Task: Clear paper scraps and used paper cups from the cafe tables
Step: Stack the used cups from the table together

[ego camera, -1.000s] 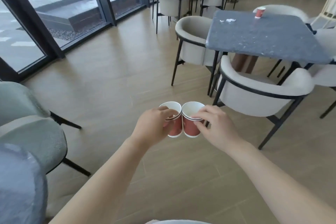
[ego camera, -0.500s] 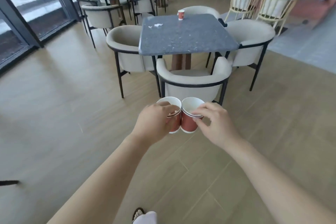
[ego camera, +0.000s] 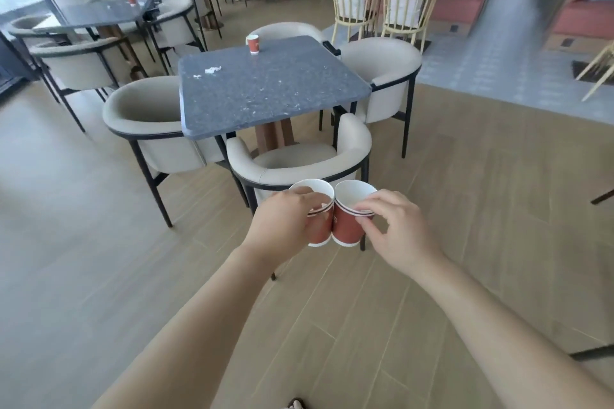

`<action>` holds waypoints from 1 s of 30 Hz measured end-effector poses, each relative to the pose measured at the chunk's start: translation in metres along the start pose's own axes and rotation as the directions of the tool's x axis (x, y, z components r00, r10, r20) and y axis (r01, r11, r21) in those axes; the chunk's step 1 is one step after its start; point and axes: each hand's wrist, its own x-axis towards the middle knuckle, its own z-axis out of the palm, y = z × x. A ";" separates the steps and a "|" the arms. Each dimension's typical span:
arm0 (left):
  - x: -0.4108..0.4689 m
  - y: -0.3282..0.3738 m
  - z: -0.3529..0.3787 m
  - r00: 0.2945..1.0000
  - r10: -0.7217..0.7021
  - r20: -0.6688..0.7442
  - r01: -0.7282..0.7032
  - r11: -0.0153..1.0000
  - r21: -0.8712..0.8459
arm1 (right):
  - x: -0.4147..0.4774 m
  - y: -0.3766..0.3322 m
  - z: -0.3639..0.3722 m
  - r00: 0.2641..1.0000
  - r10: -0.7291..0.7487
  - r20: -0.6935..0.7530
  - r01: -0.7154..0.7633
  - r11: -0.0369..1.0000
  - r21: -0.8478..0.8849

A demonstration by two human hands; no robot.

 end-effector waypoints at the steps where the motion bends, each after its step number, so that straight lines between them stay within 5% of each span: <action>1: 0.013 -0.003 -0.002 1.000 0.031 0.006 -0.031 1.000 -0.003 | 0.008 0.003 0.000 1.000 0.015 -0.017 -0.015 1.000 -0.010; 14: 0.128 -0.023 0.035 0.958 0.268 0.100 -0.257 0.960 -0.112 | 0.051 0.056 0.003 0.958 0.232 -0.168 -0.251 0.962 -0.103; 30: 0.331 0.031 0.154 0.965 0.212 0.156 -0.182 0.965 -0.187 | 0.151 0.259 -0.047 0.929 0.347 -0.126 -0.355 0.933 -0.052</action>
